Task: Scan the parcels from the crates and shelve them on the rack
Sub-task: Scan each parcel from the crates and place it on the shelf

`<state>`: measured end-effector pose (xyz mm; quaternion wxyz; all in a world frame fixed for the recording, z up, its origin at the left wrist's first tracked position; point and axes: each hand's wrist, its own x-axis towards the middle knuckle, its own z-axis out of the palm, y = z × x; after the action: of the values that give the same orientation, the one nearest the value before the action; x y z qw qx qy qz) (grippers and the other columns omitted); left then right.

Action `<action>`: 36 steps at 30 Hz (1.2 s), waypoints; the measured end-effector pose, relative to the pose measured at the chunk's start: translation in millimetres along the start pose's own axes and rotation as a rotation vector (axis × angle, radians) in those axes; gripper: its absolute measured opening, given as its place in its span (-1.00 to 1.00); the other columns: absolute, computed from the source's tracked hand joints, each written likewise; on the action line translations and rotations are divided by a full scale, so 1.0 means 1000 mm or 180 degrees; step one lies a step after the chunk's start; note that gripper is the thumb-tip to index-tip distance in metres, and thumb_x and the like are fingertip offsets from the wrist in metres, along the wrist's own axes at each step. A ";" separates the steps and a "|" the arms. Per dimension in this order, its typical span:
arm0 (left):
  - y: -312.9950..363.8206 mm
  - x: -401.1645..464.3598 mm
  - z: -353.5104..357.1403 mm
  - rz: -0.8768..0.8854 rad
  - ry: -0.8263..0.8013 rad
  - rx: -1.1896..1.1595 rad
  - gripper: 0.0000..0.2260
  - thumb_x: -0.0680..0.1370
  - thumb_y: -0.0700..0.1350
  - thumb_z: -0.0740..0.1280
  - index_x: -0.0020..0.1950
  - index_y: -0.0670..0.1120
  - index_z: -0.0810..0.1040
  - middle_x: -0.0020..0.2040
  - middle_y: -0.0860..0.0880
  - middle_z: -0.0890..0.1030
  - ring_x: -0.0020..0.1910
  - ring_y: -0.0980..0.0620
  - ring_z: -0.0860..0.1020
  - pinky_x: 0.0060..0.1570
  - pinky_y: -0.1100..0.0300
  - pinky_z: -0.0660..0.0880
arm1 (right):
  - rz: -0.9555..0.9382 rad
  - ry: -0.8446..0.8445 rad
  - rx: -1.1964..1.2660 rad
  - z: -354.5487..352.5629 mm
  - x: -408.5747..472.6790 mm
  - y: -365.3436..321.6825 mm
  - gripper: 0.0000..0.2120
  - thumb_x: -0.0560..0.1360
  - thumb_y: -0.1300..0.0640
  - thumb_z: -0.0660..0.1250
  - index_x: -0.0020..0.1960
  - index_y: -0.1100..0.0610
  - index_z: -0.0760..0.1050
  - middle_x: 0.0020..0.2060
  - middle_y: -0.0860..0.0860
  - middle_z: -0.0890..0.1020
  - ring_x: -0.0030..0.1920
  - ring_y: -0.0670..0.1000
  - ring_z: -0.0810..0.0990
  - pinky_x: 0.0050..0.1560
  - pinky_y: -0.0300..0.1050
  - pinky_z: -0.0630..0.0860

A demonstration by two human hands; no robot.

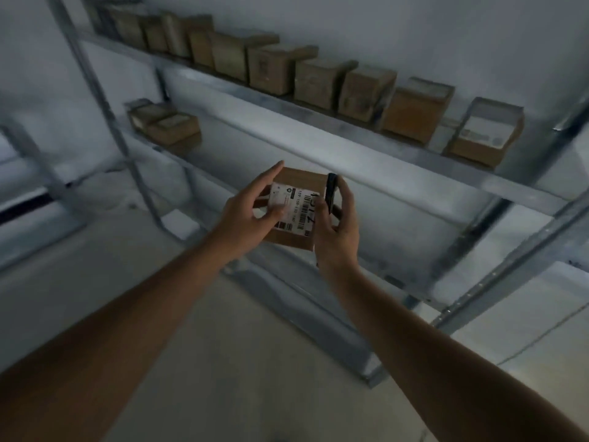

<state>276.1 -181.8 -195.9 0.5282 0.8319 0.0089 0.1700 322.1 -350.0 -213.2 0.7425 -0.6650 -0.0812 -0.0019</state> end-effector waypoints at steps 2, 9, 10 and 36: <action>-0.017 0.015 -0.022 -0.0134 0.0031 -0.0030 -0.33 0.64 -0.07 0.42 0.61 0.40 0.20 0.42 -0.07 0.51 0.42 -0.03 0.50 0.09 -0.04 0.70 | 0.0037 -0.0120 -0.0069 0.028 0.023 0.011 -0.56 0.69 -0.07 0.36 0.47 -0.44 0.36 0.10 -0.06 0.66 0.00 -0.12 0.76 -0.12 -0.07 0.73; -0.087 0.062 -0.110 -0.0485 0.0104 -0.0299 -0.24 0.62 -0.15 0.45 0.58 0.46 0.16 0.48 -0.05 0.43 0.34 -0.01 0.54 0.06 0.04 0.70 | 0.0059 -0.0453 -0.0188 0.145 0.087 0.045 -0.56 0.68 -0.07 0.35 0.48 -0.43 0.36 0.09 -0.10 0.66 0.01 -0.13 0.76 -0.13 -0.04 0.75; -0.099 0.071 -0.125 -0.0519 0.0108 -0.0321 -0.23 0.62 -0.18 0.45 0.57 0.46 0.16 0.50 -0.08 0.42 0.36 -0.07 0.55 0.08 -0.01 0.70 | 0.0046 -0.0480 -0.0192 0.163 0.095 0.051 -0.56 0.69 -0.06 0.35 0.49 -0.39 0.36 0.11 -0.07 0.68 0.02 -0.10 0.77 -0.12 -0.03 0.75; -0.390 0.347 -0.412 -0.0978 -0.0553 -0.0073 -0.20 0.63 -0.10 0.43 0.71 0.21 0.02 0.60 -0.09 0.31 0.52 -0.15 0.40 0.29 -0.20 0.58 | 0.0873 0.0022 -0.0550 0.554 0.326 0.198 -0.52 0.72 -0.07 0.28 0.58 -0.31 0.26 0.24 0.12 0.61 0.06 0.08 0.73 -0.15 -0.05 0.74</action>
<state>546.7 418.4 -286.3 0.5562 0.8262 0.0883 0.0149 600.4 254.3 -311.9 0.6761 -0.7312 0.0134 0.0902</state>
